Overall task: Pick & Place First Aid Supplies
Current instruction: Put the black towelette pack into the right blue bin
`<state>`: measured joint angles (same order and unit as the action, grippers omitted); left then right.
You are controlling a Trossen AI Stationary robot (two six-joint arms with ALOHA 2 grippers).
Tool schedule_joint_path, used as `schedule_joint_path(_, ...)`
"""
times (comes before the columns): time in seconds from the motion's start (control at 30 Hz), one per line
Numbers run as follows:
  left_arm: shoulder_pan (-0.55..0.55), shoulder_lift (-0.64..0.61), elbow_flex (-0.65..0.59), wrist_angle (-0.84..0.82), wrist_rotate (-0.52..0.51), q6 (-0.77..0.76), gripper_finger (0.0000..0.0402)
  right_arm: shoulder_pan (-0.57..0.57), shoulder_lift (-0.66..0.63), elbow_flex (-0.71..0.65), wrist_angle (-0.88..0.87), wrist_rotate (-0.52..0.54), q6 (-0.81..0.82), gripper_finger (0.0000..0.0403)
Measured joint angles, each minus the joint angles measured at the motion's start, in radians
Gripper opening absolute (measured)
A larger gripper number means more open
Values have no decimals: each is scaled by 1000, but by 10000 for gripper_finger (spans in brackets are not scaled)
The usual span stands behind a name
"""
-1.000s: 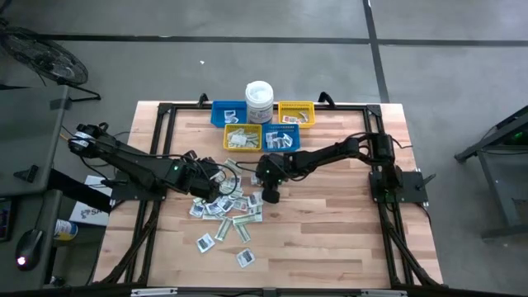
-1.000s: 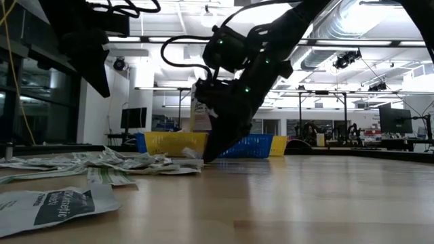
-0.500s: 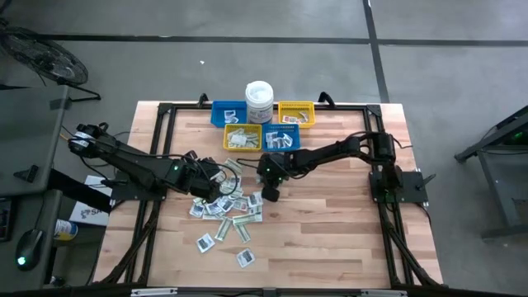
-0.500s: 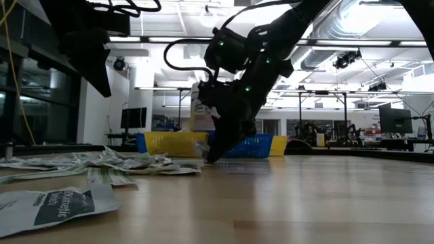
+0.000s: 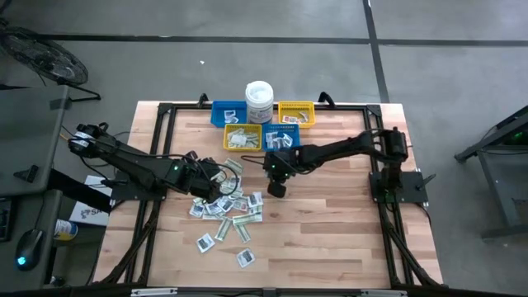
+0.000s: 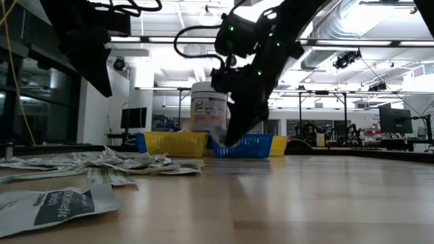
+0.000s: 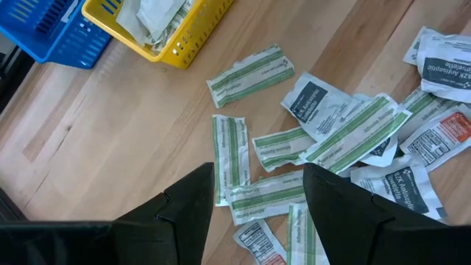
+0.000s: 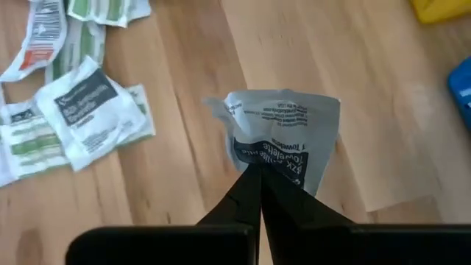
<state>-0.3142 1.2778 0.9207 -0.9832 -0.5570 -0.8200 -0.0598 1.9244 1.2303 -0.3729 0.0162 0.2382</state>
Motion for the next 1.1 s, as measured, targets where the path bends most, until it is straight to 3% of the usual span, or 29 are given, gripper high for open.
schedule_joint_path(0.7,0,0,0,51,1,1,206,-195,-84,3,-8,-23,166,0)
schedule_joint_path(0.93,0,0,0,64,1,1,206,-297,-101,5,-3,-132,307,0)
schedule_joint_path(1.1,0,0,0,78,1,2,206,-336,-99,5,5,-131,376,0)
